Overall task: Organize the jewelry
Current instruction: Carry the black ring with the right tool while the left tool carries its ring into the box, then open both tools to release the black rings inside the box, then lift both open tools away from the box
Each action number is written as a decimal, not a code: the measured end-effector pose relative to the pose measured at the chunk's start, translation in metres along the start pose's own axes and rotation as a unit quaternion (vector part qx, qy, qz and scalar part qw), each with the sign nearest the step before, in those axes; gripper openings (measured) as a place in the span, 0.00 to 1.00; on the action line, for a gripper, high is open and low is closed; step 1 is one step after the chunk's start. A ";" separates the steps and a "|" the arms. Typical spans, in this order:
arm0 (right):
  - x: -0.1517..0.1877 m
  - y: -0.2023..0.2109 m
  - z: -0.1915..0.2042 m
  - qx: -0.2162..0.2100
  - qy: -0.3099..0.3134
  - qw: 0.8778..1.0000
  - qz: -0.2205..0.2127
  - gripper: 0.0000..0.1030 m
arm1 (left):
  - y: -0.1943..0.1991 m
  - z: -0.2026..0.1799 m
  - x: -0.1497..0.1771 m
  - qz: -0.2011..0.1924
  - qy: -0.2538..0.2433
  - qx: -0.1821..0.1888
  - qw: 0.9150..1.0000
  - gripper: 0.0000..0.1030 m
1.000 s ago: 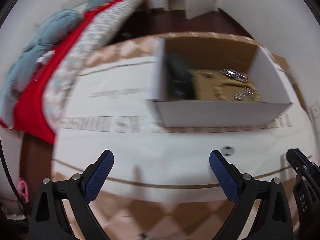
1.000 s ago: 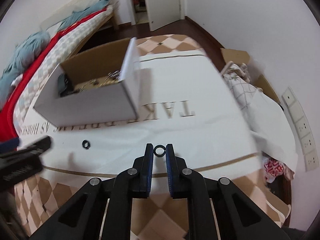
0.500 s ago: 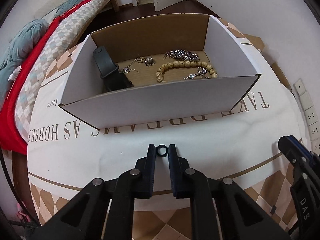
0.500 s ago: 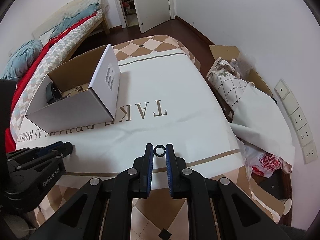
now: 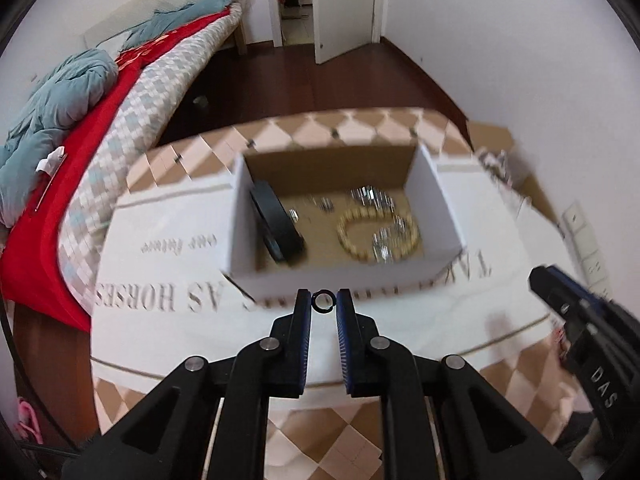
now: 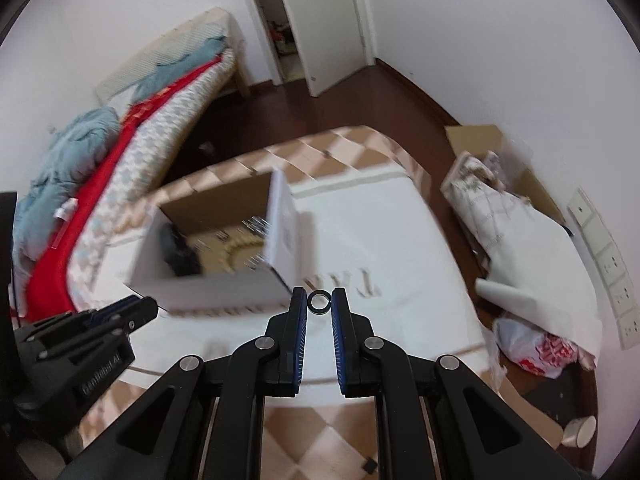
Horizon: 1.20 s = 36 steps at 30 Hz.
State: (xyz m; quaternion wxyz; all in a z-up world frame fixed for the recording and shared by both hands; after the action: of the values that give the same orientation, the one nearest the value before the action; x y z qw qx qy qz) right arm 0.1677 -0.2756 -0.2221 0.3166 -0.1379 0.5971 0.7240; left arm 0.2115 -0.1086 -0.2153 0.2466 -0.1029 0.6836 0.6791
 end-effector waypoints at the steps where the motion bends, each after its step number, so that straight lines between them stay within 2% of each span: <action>1: -0.007 0.001 0.006 -0.012 -0.001 1.000 0.000 0.13 | 0.001 0.006 -0.008 0.003 0.006 0.007 1.000 0.10; 7: -0.042 -0.020 0.041 -0.065 0.000 0.997 0.029 0.13 | -0.010 0.017 -0.040 0.031 0.012 0.027 0.999 0.10; 12: -0.056 -0.055 0.055 -0.094 -0.004 0.993 0.077 0.13 | -0.025 0.016 -0.067 0.049 0.012 0.047 0.998 0.12; 15: -0.063 -0.072 0.054 -0.111 -0.029 0.989 0.098 0.13 | -0.029 0.019 -0.085 0.055 0.021 0.055 0.997 0.13; 18: -0.068 -0.079 0.050 -0.112 -0.041 0.987 0.109 0.20 | -0.026 0.024 -0.100 0.050 0.030 0.056 0.997 0.16; 20: -0.071 -0.080 0.048 -0.113 -0.046 0.986 0.111 0.32 | -0.023 0.029 -0.106 0.042 0.033 0.053 0.997 0.22; 21: -0.072 -0.079 0.046 -0.112 -0.048 0.986 0.111 0.33 | -0.021 0.032 -0.108 0.039 0.033 0.046 0.998 0.24; 22: -0.073 -0.078 0.045 -0.107 -0.048 0.987 0.111 0.33 | -0.019 0.034 -0.110 0.036 0.033 0.041 0.998 0.34; 23: -0.075 -0.075 0.043 -0.107 -0.048 0.987 0.110 0.33 | -0.017 0.038 -0.111 0.033 0.036 0.035 0.998 0.53; 25: -0.077 -0.071 0.040 -0.100 -0.050 0.988 0.107 0.36 | -0.011 0.048 -0.112 0.021 0.040 0.015 0.999 0.76; 27: -0.079 -0.065 0.038 -0.083 -0.039 0.991 0.100 0.42 | -0.006 0.057 -0.110 0.012 0.041 -0.007 0.999 0.78; 29: -0.079 -0.059 0.035 -0.042 -0.019 0.994 0.095 0.56 | -0.003 0.066 -0.104 0.010 0.039 -0.034 0.999 0.86; 31: -0.078 -0.052 0.034 -0.011 0.000 0.996 0.089 0.64 | -0.001 0.073 -0.096 0.006 0.039 -0.052 0.998 0.92; 32: -0.077 -0.049 0.033 0.007 0.010 0.996 0.086 0.68 | 0.000 0.076 -0.092 0.006 0.040 -0.060 0.997 0.93; 36: -0.070 -0.039 0.034 0.046 0.042 0.995 0.079 0.76 | 0.003 0.085 -0.070 0.010 0.047 -0.071 0.996 0.93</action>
State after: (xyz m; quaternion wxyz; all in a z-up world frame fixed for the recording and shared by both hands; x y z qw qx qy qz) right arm 0.2517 -0.2605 -0.2033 0.2386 -0.1057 0.6515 0.7123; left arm 0.2863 -0.0392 -0.1754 0.1992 -0.1448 0.6453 0.7231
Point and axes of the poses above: each gripper's, at about its wrist camera, not at the fingertips, and y roughly against the way its jaws point, z to its left, x to its underside, the point moved 9 cm from there along -y, roughly the way its jaws point, and after that the axes turned 4 degrees about -x, right-handed, at the moved point
